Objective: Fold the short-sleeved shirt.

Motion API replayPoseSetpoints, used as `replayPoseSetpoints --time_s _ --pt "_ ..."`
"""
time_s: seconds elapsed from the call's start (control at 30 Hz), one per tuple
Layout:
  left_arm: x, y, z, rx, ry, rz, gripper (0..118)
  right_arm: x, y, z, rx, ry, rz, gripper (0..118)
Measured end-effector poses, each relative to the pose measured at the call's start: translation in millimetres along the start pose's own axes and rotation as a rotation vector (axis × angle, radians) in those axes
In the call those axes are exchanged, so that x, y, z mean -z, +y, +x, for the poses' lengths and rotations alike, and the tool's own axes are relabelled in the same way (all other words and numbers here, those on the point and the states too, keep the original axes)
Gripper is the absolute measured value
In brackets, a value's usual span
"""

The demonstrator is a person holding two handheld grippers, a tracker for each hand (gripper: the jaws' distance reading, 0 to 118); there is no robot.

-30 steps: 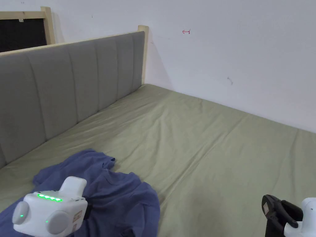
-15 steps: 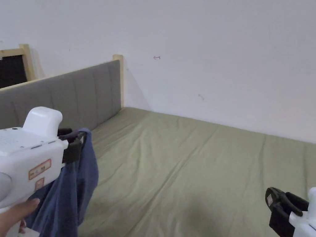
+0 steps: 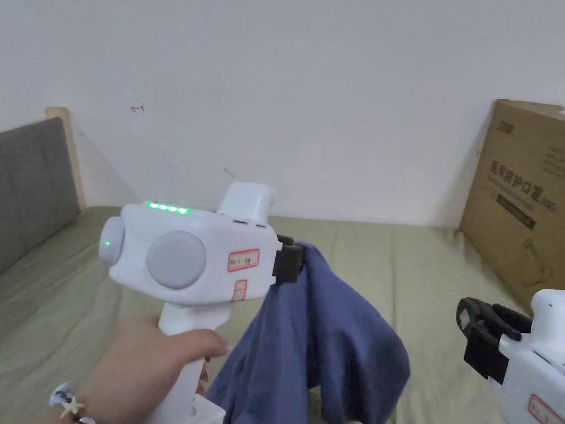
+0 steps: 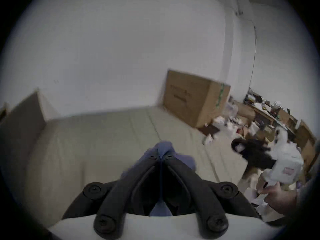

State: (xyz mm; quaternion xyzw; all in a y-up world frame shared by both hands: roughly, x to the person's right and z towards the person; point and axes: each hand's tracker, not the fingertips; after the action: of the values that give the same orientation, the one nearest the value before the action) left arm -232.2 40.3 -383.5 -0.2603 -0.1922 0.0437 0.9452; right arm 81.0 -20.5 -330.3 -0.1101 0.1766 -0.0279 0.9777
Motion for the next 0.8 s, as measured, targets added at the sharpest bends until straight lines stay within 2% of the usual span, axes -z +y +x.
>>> replayPoseSetpoints --time_s 0.1,0.13,0.17,0.2,0.23,0.33,0.4,0.43,0.53,0.63,0.7,0.73,0.8 --pt "68.6 -36.0 6.2 -0.12 -0.112 -0.222 3 -2.7 -10.6 16.8 0.019 -0.036 -0.047 0" --pt "86.1 -49.9 6.5 -0.179 -0.141 -0.271 8 -3.1 -14.6 20.6 0.025 -0.042 -0.062 0" --pt "104.5 -67.1 6.3 -0.248 -0.176 -0.329 29 -3.4 -19.5 24.3 0.031 -0.047 -0.077 0" --pt "117.6 -84.5 6.9 -0.306 -0.205 -0.371 58 -3.3 -24.6 27.3 0.035 -0.051 -0.09 0" --pt "127.0 -95.8 7.7 -0.332 -0.209 -0.41 58 -3.1 -28.5 29.0 0.036 -0.054 -0.103 0" --pt "139.8 -121.8 8.0 -0.344 -0.197 -0.447 75 -0.7 -39.8 32.7 0.035 -0.061 -0.152 0" --pt "135.8 -127.3 4.5 -0.361 -0.214 -0.452 98 1.8 -45.0 34.1 0.033 -0.056 -0.172 0" --pt "129.2 -125.2 1.7 -0.366 -0.223 -0.435 99 2.8 -46.7 33.9 0.032 -0.057 -0.178 0" --pt "98.9 -108.7 -10.0 -0.344 -0.213 -0.336 99 7.2 -49.6 33.8 0.035 -0.062 -0.182 0" --pt "50.6 -92.1 -16.3 -0.241 -0.118 -0.184 98 8.2 -48.1 31.4 0.052 -0.064 -0.169 0" --pt "14.2 -90.9 -19.5 -0.165 -0.047 -0.071 91 9.3 -47.3 28.7 0.061 -0.064 -0.162 0" --pt "-2.1 -93.5 -21.2 -0.138 -0.015 -0.032 77 9.7 -47.1 27.3 0.065 -0.063 -0.159 0" --pt "-28.9 -102.5 -23.2 -0.096 0.061 0.019 15 11.5 -47.4 25.3 0.071 -0.056 -0.149 0"
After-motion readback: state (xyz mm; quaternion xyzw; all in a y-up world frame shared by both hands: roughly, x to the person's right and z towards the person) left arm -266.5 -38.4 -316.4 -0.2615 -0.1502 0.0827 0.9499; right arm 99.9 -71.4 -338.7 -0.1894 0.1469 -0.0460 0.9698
